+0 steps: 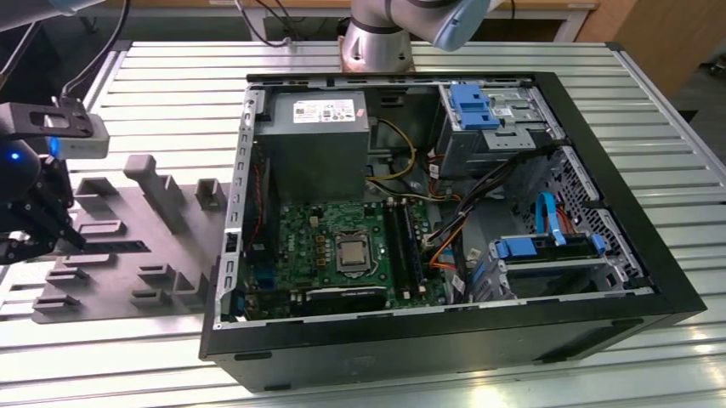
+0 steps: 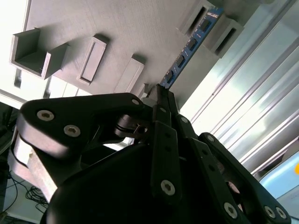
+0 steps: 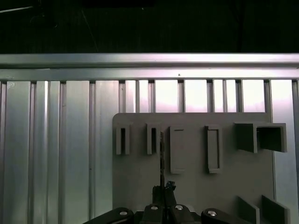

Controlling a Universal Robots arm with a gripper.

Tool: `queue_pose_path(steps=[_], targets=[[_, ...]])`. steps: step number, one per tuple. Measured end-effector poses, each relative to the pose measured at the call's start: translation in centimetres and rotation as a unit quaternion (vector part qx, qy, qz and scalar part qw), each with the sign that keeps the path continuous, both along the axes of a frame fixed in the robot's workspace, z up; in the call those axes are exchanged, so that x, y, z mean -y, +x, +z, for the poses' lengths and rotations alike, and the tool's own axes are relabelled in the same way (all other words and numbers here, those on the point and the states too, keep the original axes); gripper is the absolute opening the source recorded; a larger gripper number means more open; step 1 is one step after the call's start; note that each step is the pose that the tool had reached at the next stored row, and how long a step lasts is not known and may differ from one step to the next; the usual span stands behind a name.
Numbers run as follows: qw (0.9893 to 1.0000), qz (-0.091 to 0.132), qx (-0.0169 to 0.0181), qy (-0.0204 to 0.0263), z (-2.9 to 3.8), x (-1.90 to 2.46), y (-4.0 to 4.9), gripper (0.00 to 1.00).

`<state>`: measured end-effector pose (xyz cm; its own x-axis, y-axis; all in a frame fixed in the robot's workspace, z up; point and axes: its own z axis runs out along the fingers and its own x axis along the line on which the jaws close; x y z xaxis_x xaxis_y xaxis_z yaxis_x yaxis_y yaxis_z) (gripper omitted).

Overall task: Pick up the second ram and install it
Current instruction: 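Pick up the second ram and move it above second insertion slot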

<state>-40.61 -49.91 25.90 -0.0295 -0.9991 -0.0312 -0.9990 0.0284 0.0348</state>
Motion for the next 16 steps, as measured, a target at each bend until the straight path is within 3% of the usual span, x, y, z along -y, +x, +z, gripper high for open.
queue_pose_path(steps=[16], targets=[[1.0, 0.0, 0.0002, 0.0, 1.05, -0.01, 0.0, 0.12]])
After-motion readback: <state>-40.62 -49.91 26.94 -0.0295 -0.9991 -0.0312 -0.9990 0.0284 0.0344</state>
